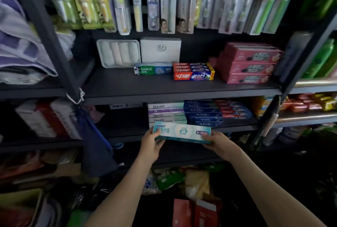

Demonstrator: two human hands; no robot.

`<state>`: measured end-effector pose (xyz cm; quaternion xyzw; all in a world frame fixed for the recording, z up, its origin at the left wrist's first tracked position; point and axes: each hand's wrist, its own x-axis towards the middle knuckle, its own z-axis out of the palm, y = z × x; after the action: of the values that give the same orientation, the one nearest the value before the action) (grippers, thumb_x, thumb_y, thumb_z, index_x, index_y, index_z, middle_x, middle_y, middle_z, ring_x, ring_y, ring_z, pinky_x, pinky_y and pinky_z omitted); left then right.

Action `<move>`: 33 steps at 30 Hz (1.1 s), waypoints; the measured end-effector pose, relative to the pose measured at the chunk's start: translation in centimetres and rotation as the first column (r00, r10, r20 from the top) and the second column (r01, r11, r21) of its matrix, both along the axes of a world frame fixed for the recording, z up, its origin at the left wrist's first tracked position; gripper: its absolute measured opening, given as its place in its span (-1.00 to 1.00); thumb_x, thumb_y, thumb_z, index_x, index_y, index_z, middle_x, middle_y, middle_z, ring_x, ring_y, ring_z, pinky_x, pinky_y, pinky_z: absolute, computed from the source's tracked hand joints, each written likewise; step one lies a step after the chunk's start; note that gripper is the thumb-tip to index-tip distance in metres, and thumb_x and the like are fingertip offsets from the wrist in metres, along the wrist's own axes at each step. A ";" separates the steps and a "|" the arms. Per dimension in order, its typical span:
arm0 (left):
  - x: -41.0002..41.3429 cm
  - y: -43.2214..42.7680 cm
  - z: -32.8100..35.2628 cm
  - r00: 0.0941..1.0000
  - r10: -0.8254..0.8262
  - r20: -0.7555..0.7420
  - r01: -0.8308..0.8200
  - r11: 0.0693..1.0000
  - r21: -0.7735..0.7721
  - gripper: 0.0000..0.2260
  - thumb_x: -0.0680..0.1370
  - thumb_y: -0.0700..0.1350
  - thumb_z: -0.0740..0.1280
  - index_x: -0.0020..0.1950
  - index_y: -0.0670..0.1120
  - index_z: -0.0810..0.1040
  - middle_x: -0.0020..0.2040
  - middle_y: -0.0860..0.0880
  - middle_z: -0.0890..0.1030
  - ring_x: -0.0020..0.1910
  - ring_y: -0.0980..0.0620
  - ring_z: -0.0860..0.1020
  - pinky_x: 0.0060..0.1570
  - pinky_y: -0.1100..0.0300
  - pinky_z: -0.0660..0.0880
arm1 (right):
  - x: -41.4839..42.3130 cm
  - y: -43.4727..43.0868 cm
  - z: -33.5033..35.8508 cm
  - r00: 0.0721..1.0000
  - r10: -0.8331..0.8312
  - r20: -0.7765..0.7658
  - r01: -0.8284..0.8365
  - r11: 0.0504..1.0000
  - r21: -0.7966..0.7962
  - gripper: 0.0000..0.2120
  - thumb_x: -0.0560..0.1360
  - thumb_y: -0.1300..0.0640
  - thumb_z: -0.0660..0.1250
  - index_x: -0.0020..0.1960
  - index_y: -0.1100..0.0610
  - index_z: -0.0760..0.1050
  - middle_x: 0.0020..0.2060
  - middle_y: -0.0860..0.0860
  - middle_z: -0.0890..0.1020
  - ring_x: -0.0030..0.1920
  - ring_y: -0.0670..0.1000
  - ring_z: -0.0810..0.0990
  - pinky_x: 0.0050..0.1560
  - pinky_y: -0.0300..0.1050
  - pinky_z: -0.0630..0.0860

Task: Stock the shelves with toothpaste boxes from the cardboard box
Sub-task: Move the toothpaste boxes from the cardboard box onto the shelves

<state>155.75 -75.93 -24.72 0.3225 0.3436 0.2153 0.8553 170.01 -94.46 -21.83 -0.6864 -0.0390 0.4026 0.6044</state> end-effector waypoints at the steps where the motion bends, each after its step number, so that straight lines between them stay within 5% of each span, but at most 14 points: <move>1: -0.3 0.4 -0.1 1.000 -0.012 -0.014 0.012 0.999 0.040 -0.72 0.59 -0.28 0.25 0.28 -0.09 0.49 0.09 -0.12 0.59 0.11 -0.09 0.55 -0.01 0.10 0.52 | 0.1 0.5 -0.2 1.000 0.001 0.025 -0.001 1.000 -0.011 -0.84 0.53 0.27 0.32 0.10 0.23 0.47 -0.01 0.11 0.59 0.00 0.06 0.55 0.03 -0.08 0.52; 5: -1.0 1.1 0.3 0.997 -0.015 -0.081 0.030 0.983 0.184 -0.69 0.59 -0.36 0.20 0.25 -0.04 0.46 0.03 -0.05 0.60 0.00 0.02 0.57 -0.10 0.20 0.49 | 0.3 2.0 -1.0 0.994 0.034 0.101 -0.029 0.999 -0.046 -0.70 0.51 0.32 0.32 0.23 0.23 0.41 0.03 0.11 0.60 0.04 0.09 0.56 0.10 -0.03 0.50; 14: -0.9 2.0 -1.0 0.951 0.078 -0.298 0.077 0.876 0.477 -0.65 0.59 -0.22 0.29 0.35 -0.01 0.39 0.15 -0.04 0.55 0.11 0.01 0.54 0.11 0.10 0.50 | -0.2 3.8 -1.8 0.980 -0.034 0.196 0.051 0.995 -0.083 -0.65 0.53 0.28 0.32 0.28 0.12 0.38 0.05 0.06 0.57 -0.07 0.01 0.59 -0.22 -0.15 0.52; 20: -0.2 4.5 -2.1 0.934 0.075 -0.351 0.041 0.950 0.311 -0.85 0.59 -0.10 0.32 0.14 -0.08 0.49 0.02 -0.07 0.60 -0.02 0.00 0.58 -0.13 0.17 0.52 | 0.7 5.3 -4.6 0.949 -0.299 -0.105 0.312 0.938 0.149 -0.58 0.39 0.17 0.46 0.19 0.27 0.47 0.12 0.20 0.59 0.13 0.16 0.57 0.14 0.01 0.52; 24: 0.9 5.6 -4.4 0.962 0.011 -0.272 0.048 0.977 0.210 -0.87 0.58 -0.15 0.32 0.11 -0.13 0.55 -0.01 -0.11 0.63 -0.05 -0.03 0.59 -0.19 0.17 0.51 | -0.4 8.1 -7.2 0.925 -0.304 -0.226 0.366 0.872 0.325 -0.66 0.55 0.17 0.29 0.26 0.31 0.42 0.14 0.13 0.58 -0.02 -0.07 0.62 -0.07 -0.32 0.54; 30: 2.7 5.3 -9.0 0.937 -0.156 -0.312 0.247 0.927 0.281 -0.84 0.58 -0.19 0.30 0.16 -0.08 0.49 0.09 -0.10 0.61 0.00 -0.03 0.61 -0.12 0.18 0.55 | -1.6 12.4 -12.4 0.930 -0.227 -0.288 0.329 0.865 0.378 -0.60 0.55 0.17 0.30 0.34 0.06 0.27 0.17 0.12 0.56 0.11 0.12 0.60 0.02 0.06 0.56; 33: 1.9 6.1 -11.0 0.810 -0.242 -0.535 0.513 0.735 0.443 -0.78 0.55 -0.07 0.36 0.18 -0.04 0.48 0.15 -0.04 0.58 0.06 0.06 0.57 0.10 0.15 0.52 | -0.7 12.1 -13.4 0.974 -0.187 -0.126 0.223 0.878 0.423 -0.60 0.56 0.20 0.28 0.35 -0.01 0.30 0.17 0.06 0.58 0.10 0.06 0.61 0.03 0.03 0.57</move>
<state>157.67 -69.82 -35.76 0.6669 0.3730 0.0449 0.6435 169.31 -82.34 -35.27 -0.5176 -0.0306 0.3450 0.7824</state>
